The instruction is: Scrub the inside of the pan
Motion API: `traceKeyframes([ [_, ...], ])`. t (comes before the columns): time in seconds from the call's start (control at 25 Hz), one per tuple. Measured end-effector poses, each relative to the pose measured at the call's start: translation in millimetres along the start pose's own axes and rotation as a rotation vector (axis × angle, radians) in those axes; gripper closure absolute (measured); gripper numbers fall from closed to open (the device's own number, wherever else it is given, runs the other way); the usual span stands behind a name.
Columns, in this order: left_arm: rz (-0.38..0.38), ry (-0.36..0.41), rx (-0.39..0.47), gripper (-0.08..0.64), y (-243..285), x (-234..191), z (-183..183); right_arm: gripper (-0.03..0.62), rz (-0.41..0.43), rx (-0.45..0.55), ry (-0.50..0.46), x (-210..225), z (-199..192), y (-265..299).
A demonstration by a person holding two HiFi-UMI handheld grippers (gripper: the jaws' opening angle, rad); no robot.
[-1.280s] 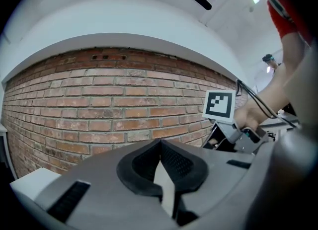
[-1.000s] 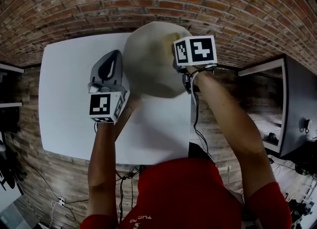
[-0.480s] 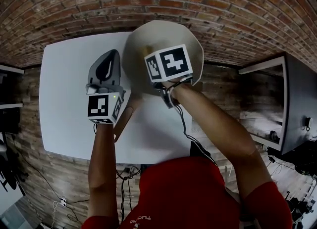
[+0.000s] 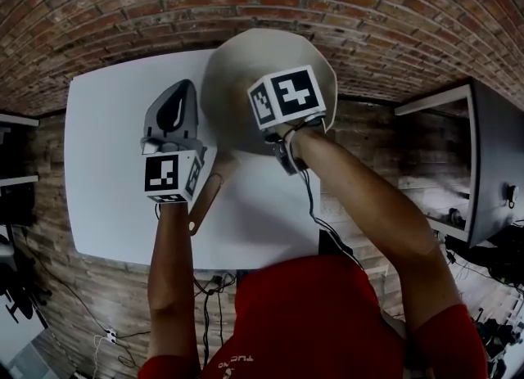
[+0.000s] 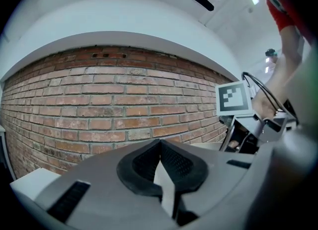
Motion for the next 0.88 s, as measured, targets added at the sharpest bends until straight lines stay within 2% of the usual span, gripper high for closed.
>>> traceKeyframes([
  [0.2,-0.008,0.003,0.000,0.546,0.3,-1.0,-2.0,0.541,-0.067,0.021,0.067,40.3,2.9,-25.7],
  [0.44,-0.012,0.006,0.003,0.546,-2.8,1.8,-1.8,0.541,-0.056,0.021,0.158,58.7,-7.4,-47.9],
  [0.56,-0.016,0.005,0.002,0.546,-4.2,2.0,-2.5,0.541,-0.019,0.033,0.145,42.9,-12.2,-51.9],
  [0.76,-0.023,0.015,0.002,0.546,-7.8,1.9,0.2,0.541,0.074,0.016,0.079,-11.8,-23.8,-41.3],
  [0.88,-0.018,0.017,0.001,0.546,-10.9,1.2,2.0,0.541,0.080,-0.010,0.059,-26.8,-30.5,-27.1],
])
Point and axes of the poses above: the fingertips, and each gripper's own axes: y forward along the fingers, x to its right, z out of its top, the point moved 5 cm from there along -y, backward along the fingers, and after that the axes turned 15 degrees about y, right-handed, at the moved point
